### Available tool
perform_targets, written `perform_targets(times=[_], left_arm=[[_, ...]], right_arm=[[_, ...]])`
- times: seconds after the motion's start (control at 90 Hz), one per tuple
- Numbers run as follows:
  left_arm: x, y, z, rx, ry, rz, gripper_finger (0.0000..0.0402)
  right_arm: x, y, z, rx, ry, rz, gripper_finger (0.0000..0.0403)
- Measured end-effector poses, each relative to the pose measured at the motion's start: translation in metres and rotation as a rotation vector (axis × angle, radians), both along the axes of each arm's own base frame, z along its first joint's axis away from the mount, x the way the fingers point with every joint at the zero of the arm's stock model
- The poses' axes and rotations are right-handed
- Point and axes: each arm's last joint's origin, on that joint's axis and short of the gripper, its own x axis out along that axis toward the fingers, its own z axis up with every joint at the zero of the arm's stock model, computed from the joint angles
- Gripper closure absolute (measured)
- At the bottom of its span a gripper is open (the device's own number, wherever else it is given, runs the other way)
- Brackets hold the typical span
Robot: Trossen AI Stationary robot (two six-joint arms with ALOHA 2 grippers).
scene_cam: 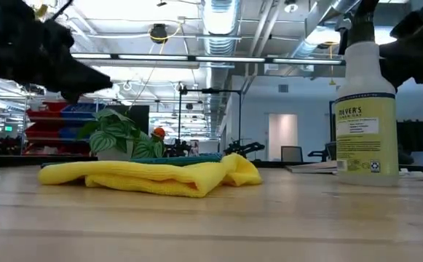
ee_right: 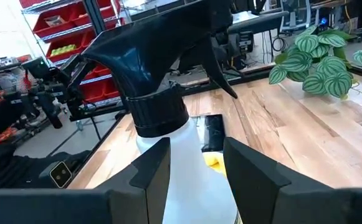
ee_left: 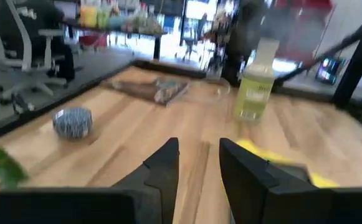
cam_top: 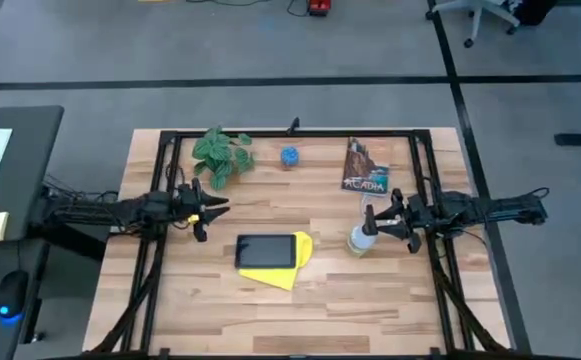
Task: Apply microfiber cloth
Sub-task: Return to Home Position
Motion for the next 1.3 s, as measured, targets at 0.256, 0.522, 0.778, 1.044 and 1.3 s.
perform_targets(times=[0.256,0.522,0.778,1.044,1.3], left_arm=[[-0.003,-0.004,0.003,-0.001,-0.019,-0.033,0.0311],[-0.016,-0.005,0.024,0.001,-0.269,-0.039,0.0311],[-0.017,-0.005,0.027,0.000,-0.287,-0.048,0.0311],[-0.016,-0.005,0.022,0.000,-0.231,-0.048,0.0311],[-0.016,-0.005,0.021,0.000,-0.221,-0.046,0.0311]], right_arm=[[0.000,0.000,0.001,0.001,-0.011,-0.001,0.0267],[0.000,0.000,0.001,0.003,-0.017,-0.001,0.0267],[0.000,0.000,0.001,0.002,-0.016,-0.001,0.0267],[0.000,0.000,0.001,0.001,-0.017,0.000,0.0267],[0.000,0.000,0.001,0.002,-0.017,0.000,0.0267]])
